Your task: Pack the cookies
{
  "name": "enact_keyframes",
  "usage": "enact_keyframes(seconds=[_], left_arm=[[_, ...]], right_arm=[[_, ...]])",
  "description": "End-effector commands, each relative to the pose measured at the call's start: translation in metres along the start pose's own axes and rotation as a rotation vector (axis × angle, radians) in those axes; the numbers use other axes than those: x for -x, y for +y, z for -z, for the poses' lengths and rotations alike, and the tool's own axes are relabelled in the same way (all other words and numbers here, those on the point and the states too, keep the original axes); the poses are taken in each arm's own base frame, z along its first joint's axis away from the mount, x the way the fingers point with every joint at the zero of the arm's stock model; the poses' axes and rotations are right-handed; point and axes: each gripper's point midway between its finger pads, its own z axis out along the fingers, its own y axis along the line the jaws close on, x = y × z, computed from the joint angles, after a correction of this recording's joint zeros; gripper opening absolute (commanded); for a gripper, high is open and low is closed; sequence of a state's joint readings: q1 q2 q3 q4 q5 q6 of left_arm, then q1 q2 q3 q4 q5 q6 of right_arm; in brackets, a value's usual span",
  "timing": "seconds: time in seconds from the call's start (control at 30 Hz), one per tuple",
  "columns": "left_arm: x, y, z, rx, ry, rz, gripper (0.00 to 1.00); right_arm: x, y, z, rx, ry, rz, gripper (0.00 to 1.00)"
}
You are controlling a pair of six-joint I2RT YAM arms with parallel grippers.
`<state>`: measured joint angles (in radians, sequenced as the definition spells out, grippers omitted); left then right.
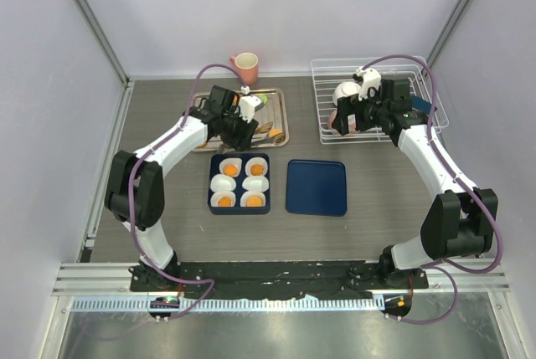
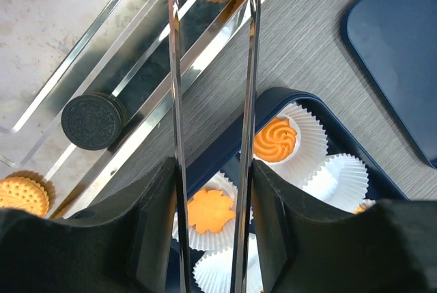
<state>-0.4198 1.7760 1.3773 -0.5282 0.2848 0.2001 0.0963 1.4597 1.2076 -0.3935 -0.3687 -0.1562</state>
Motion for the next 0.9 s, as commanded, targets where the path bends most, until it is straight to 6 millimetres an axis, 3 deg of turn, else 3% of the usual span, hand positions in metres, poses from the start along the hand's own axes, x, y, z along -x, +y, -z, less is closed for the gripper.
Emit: enact_keyframes(seconds=[0.0,0.37,0.7,0.87], left_arm=[[0.008,0.006,-0.001,0.032,-0.027,-0.038,0.48],[0.012,0.001,-0.001,0.002,-0.04,-0.038,0.34],[0.036,-0.001,0.02,0.028,-0.152,-0.017,0.25],[0.047,-0.005,0.039,0.041,-0.2,-0.019,0.23]], right_arm=[[0.01,0.0,0.005,-0.001,-0.03,0.023,1.0],[0.009,-0.001,0.004,-0.004,-0.029,0.022,1.0],[0.009,-0.001,0.004,-0.005,-0.027,0.023,1.0],[0.008,0.0,0.004,-0.002,-0.026,0.023,1.0]])
